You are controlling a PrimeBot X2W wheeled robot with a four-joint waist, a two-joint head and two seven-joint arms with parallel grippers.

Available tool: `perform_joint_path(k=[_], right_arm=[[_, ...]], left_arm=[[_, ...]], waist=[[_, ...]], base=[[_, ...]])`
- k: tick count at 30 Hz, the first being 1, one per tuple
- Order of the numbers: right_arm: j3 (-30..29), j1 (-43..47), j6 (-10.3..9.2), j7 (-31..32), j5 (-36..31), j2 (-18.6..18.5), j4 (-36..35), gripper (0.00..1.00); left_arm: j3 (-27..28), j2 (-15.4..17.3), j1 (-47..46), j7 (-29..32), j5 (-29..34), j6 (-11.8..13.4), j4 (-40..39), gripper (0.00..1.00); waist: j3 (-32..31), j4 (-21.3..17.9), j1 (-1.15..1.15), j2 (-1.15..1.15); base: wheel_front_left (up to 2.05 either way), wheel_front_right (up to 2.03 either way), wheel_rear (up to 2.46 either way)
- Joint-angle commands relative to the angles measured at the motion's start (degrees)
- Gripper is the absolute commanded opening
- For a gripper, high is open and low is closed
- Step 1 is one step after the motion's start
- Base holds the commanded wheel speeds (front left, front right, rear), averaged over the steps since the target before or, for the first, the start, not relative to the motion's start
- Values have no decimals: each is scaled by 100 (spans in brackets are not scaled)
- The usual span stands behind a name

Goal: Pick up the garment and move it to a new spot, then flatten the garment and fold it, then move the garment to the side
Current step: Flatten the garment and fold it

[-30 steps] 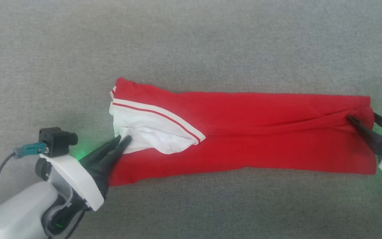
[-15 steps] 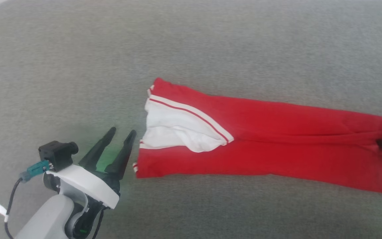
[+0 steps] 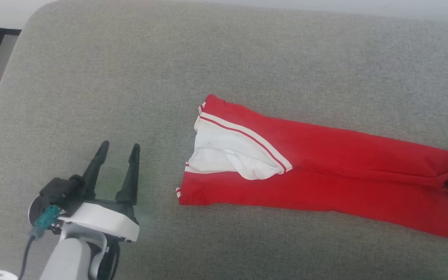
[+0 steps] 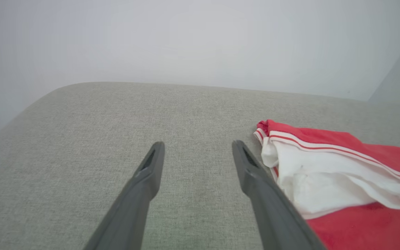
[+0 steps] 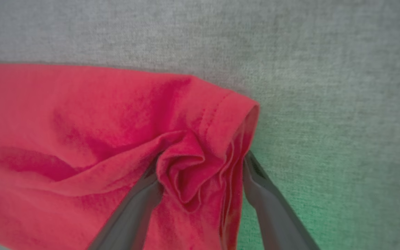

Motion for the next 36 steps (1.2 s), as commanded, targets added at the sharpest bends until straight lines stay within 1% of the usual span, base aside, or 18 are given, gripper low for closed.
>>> perform_joint_path(k=[1,2,3,5,9,14,17,21,25,28,31,32,36], right_arm=[[388,226,83,203,30,667,131,34],[364,186,83,190,-63,698,123,5],[320,138,83,153,-135,728,115,0],[189,42,81,52,-287,738,108,0],[-99,-108,37,-120,-582,571,148,0],[-735,-345,12,-482,-823,241,331,0],[-1114,-582,28,-739,-1005,117,472,0],[-1694,-890,42,-1059,-1297,-190,822,0],[-1969,-1025,42,-1394,-1599,-528,1132,0],[-2007,-1122,42,-1544,-1616,-610,1217,0],[-1732,-1088,42,-1579,-1481,-596,1108,0],[-1732,-1088,42,-1579,-1481,-596,1108,0],[-1096,-798,45,-1400,-1209,-482,432,0]], left_arm=[[43,-59,78,-25,71,-6,-63,100],[92,-102,102,-24,157,-6,-103,100],[117,-137,128,-24,234,-7,-146,100],[190,-194,175,-25,296,-7,-200,100],[277,-253,157,-24,450,-8,-345,100],[221,-279,64,-24,485,-9,-492,100],[177,-240,-22,-24,500,-9,-593,100],[152,-179,-130,-25,465,-9,-692,100],[152,-146,-248,-24,515,-9,-794,100],[184,-149,-272,-25,524,-9,-821,100],[205,-180,-234,-25,538,-9,-807,100],[205,-180,-234,-25,538,-9,-807,100],[233,-221,-102,-25,525,-10,-745,100]], waist=[[9,-10,0,-1],[20,-25,0,-1],[34,-45,0,-1],[81,-114,0,-1],[184,-316,0,-1],[328,-600,0,-1],[419,-756,0,-1],[506,-895,0,-1],[555,-948,0,-1],[549,-977,0,-1],[488,-997,0,-1],[488,-997,0,-1],[349,-999,0,-1]], base=[[0,0,0],[0,0,0],[0,0,0],[0,0,0],[0,0,0],[0,0,0],[0,0,0],[0,0,0],[0,0,0],[0,0,0],[0,0,0],[0,0,0],[0,0,0]])
